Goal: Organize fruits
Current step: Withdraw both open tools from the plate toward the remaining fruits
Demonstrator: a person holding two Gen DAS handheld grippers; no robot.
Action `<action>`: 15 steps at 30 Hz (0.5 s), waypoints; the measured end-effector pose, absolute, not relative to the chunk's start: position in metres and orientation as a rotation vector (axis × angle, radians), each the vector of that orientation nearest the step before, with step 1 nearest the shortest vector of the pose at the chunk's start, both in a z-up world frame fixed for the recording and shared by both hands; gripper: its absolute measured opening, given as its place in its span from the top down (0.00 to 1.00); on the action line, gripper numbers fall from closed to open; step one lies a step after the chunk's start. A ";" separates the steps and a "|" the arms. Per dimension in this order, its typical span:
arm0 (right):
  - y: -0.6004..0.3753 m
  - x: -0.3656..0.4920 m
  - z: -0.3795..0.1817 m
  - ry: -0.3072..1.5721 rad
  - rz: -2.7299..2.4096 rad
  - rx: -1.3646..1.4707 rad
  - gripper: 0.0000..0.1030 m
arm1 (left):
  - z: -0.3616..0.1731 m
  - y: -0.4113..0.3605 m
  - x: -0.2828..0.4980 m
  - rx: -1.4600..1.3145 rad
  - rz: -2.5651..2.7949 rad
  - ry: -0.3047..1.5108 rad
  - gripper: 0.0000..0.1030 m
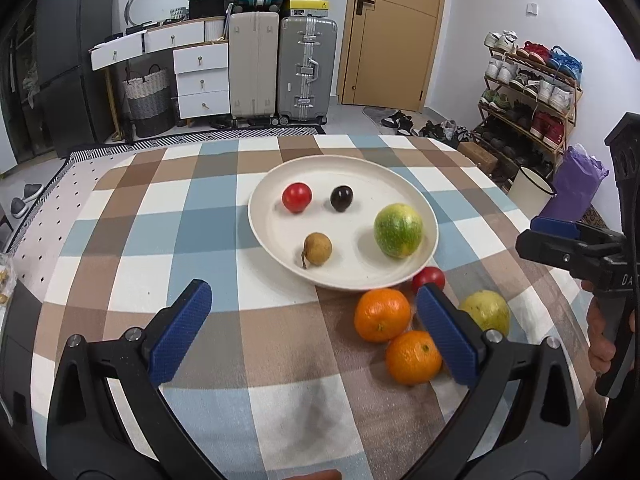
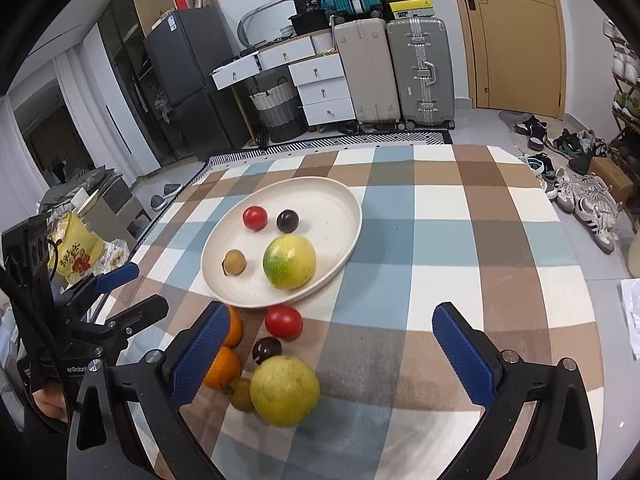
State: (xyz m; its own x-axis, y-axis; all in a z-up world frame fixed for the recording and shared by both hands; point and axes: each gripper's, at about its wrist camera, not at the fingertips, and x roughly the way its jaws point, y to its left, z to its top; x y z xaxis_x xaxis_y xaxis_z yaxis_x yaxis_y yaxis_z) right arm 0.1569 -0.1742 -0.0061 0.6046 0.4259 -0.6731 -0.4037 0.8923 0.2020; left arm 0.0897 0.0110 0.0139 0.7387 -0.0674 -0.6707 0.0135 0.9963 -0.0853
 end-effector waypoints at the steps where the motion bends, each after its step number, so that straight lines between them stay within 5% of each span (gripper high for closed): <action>1: -0.175 0.155 -0.007 0.789 0.479 0.026 0.00 | 0.013 0.011 0.089 -0.075 -0.043 0.744 0.01; 15: -0.175 0.131 -0.033 0.848 0.464 -0.010 0.00 | 0.005 -0.002 0.074 -0.076 -0.049 0.781 0.01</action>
